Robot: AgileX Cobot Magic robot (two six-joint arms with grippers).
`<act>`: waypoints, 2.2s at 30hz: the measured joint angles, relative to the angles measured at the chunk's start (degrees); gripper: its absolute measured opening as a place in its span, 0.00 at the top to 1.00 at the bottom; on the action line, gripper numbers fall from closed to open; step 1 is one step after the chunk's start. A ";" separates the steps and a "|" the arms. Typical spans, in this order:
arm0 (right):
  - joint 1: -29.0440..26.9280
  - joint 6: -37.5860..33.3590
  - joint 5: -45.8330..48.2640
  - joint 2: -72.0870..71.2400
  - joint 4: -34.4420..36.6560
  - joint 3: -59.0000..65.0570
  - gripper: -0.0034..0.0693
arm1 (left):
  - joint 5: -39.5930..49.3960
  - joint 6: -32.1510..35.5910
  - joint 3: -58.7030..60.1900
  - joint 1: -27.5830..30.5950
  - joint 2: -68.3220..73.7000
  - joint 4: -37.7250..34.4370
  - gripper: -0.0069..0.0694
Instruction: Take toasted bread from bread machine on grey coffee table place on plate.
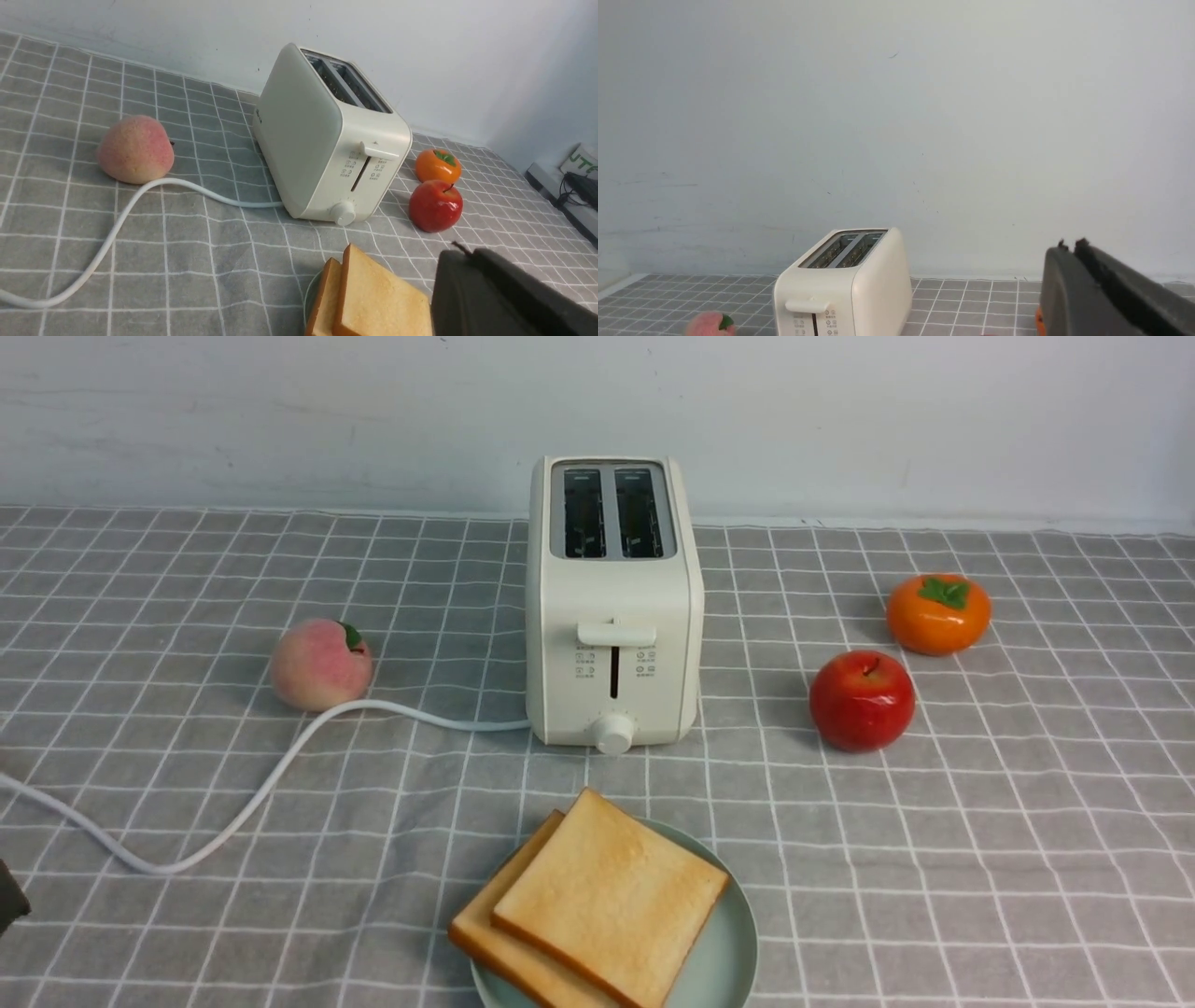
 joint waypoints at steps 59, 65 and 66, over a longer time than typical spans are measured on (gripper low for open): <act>0.00 -0.06 -1.38 0.00 -0.69 0.67 0.83 | -3.34 1.47 26.78 13.98 -10.79 7.16 0.86; 0.00 -0.06 -1.38 0.00 -0.69 0.67 0.83 | -3.34 1.47 26.78 13.98 -10.79 7.16 0.86; 0.00 -0.06 -1.38 0.00 -0.69 0.67 0.83 | -3.34 1.47 26.78 13.98 -10.79 7.16 0.86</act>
